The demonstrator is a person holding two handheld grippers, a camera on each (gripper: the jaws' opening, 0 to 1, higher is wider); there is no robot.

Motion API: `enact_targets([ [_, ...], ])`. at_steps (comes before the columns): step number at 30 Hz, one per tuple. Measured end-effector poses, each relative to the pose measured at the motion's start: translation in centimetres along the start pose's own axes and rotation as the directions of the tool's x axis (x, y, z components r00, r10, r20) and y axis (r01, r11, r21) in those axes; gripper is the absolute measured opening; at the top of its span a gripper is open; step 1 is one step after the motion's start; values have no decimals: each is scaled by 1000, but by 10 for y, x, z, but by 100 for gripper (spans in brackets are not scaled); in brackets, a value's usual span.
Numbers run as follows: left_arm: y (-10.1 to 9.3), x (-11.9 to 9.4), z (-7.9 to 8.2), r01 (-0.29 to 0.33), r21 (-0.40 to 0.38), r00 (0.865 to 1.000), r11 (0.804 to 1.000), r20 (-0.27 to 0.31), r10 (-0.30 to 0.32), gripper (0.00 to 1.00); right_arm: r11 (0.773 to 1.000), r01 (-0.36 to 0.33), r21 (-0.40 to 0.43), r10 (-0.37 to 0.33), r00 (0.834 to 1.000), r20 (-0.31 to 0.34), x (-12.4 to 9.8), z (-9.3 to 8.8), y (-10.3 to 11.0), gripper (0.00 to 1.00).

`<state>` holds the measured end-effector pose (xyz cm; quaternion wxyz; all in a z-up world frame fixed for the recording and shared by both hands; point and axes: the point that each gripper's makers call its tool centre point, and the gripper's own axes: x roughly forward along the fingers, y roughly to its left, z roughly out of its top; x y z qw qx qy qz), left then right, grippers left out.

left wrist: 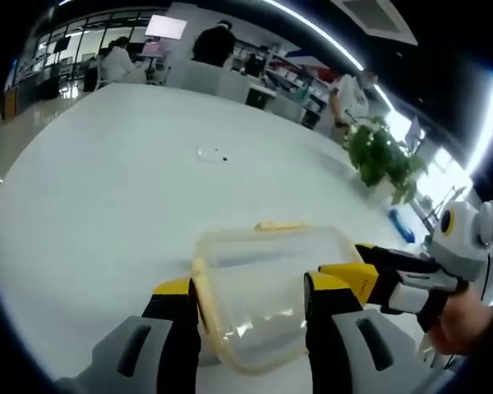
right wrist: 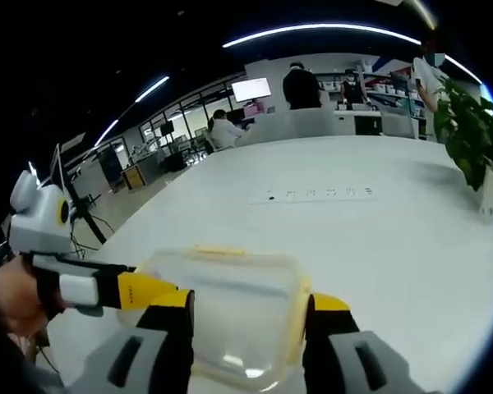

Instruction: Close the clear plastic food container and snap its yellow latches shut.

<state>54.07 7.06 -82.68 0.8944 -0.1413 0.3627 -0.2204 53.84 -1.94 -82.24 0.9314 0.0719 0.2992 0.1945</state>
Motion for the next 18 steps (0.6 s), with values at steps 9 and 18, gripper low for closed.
enact_targets([
  [9,4,4,7,-3,2,1000,1000,-5,3,49,1000,0,3,0,1000,0,5,5,-1,52],
  [18,4,4,8,-12,-10,1000,1000,-14,12,51,1000,-4,15,4,1000,12,5,5,-4,53],
])
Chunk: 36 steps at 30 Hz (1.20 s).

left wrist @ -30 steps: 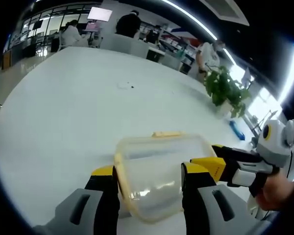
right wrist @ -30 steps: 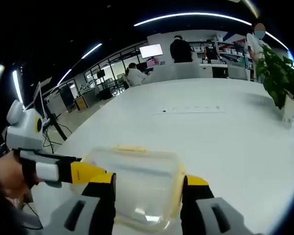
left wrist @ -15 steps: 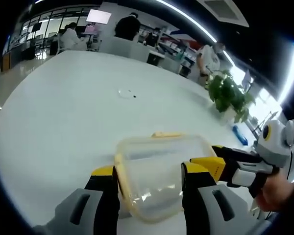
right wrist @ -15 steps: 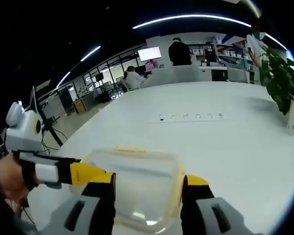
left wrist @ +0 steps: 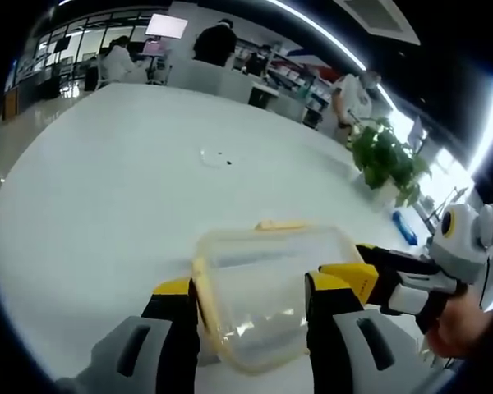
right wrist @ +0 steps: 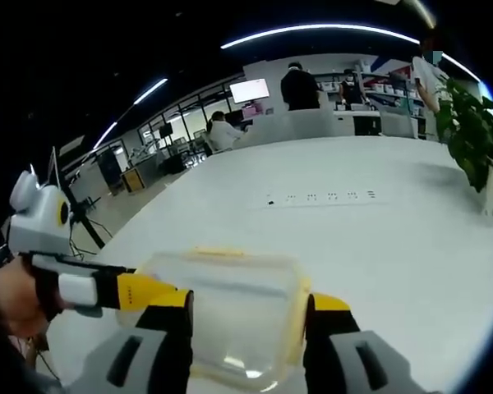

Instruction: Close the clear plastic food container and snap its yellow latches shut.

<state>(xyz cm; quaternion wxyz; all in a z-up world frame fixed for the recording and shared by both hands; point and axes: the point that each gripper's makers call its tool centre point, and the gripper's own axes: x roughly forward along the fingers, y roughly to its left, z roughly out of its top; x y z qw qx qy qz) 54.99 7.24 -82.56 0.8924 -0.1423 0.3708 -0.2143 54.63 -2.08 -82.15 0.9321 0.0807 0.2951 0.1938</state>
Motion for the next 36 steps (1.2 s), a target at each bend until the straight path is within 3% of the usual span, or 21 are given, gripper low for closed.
enact_targets([
  [6,-1,0,-1,4,0,1000,1000,0,-4,54,1000,-2,8,2,1000,3,2,2,1,54],
  [9,-3,2,-3,12,29,1000,1000,-5,-12,58,999,-1,-51,1,1000,11,3,5,4,57],
  [15,5,-1,6,-1,47,1000,999,27,0,58,1000,-17,-16,17,1000,25,2,6,4,63],
  [18,15,-1,14,-31,52,997,998,69,28,74,1000,-9,-15,10,999,50,1,10,1,69],
  [21,30,-2,17,-66,7,993,998,102,65,92,1000,14,24,-15,999,42,1,7,-6,77],
  [23,35,-2,16,-77,-8,992,997,104,78,99,999,15,40,-16,999,41,2,5,-10,83],
  [26,39,-3,14,-86,-7,992,996,87,87,99,998,22,51,-25,999,44,3,5,-13,100],
  [36,33,-13,15,-75,14,994,997,79,74,99,1000,4,-3,-4,999,47,-8,12,1,100],
])
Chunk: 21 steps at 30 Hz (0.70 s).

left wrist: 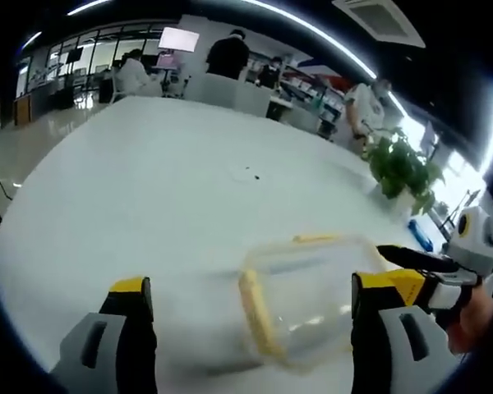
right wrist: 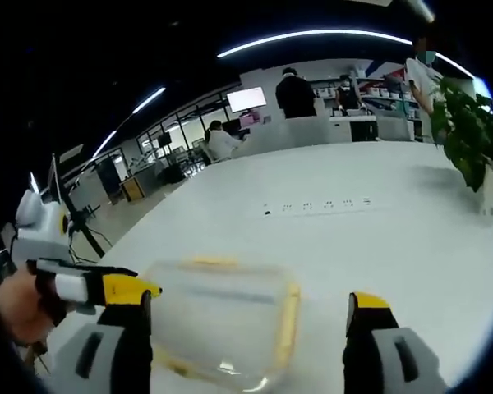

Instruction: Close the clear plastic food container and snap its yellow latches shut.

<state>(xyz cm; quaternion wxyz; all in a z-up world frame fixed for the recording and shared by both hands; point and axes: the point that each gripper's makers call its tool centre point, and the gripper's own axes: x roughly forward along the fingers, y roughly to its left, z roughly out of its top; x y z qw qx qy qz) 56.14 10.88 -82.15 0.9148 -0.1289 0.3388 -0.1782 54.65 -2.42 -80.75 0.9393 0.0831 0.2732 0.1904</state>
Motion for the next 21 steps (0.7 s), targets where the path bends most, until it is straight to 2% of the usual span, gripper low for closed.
enact_targets([
  [4,-2,-16,6,-2,48,1000,999,17,1,99,1000,-19,-10,19,1000,3,-14,7,10,100],
  [10,-5,-48,6,8,88,1000,996,18,-10,99,999,-11,-43,11,1000,4,-43,8,22,100],
  [16,-8,-90,-6,26,135,1000,991,-14,-24,99,998,-14,-65,14,1000,-2,-92,10,48,100],
  [21,-8,-135,-16,35,177,999,984,-20,-32,99,996,-28,-88,29,999,19,-127,12,65,100],
])
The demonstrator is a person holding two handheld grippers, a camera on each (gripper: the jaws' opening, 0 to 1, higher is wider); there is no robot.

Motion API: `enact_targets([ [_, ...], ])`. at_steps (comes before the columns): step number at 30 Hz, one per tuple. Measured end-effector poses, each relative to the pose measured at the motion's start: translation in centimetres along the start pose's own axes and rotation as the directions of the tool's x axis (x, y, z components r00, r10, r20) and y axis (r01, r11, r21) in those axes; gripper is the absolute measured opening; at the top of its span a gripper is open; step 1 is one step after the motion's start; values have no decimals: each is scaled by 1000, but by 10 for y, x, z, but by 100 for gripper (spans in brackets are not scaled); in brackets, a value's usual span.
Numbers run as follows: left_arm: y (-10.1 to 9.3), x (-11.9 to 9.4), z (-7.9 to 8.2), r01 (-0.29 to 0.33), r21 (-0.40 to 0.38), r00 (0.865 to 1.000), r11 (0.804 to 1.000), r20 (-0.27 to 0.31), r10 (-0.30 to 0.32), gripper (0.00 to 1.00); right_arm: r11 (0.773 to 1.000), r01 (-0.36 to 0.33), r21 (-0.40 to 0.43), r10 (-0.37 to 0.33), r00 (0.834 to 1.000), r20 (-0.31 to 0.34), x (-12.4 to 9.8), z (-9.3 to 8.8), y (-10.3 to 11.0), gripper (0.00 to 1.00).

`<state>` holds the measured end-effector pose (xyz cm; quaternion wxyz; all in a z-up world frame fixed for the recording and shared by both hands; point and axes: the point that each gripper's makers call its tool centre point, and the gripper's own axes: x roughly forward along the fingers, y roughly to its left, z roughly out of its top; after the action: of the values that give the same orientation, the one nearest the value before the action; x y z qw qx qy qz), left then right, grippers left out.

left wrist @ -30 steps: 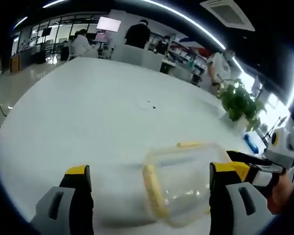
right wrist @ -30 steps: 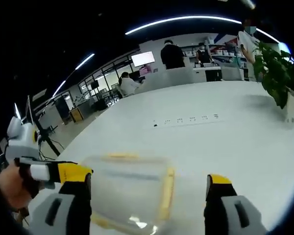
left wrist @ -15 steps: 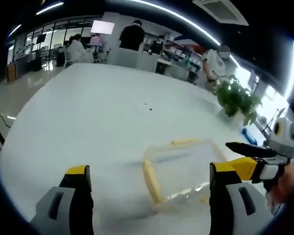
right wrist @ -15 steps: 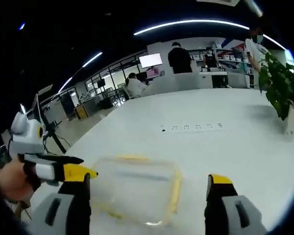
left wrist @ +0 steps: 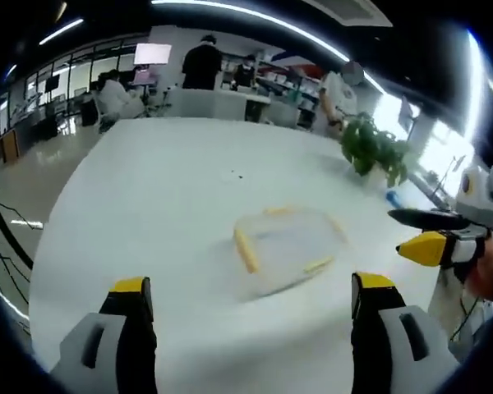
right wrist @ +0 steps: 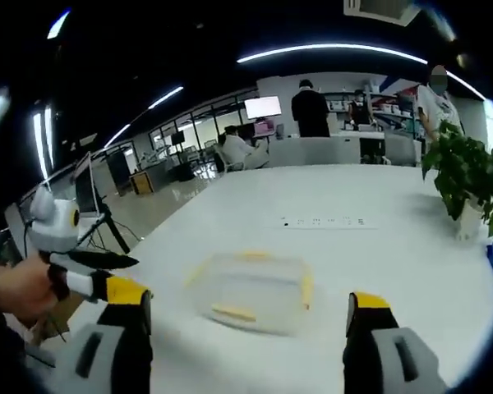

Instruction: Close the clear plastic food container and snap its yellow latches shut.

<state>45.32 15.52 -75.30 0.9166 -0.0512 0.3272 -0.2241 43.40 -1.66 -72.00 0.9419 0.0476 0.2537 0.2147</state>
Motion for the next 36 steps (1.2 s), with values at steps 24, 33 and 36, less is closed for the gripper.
enact_targets([
  [24,12,-133,-56,-35,134,999,990,-8,36,99,983,-64,-169,53,996,-71,-119,-66,55,100],
  [33,26,-157,-79,-58,143,998,988,-9,60,99,994,23,-109,-30,998,-60,-161,-92,15,100],
  [36,29,-162,-85,-65,126,998,990,-15,68,99,995,43,-90,-51,995,-85,-173,-108,5,100],
])
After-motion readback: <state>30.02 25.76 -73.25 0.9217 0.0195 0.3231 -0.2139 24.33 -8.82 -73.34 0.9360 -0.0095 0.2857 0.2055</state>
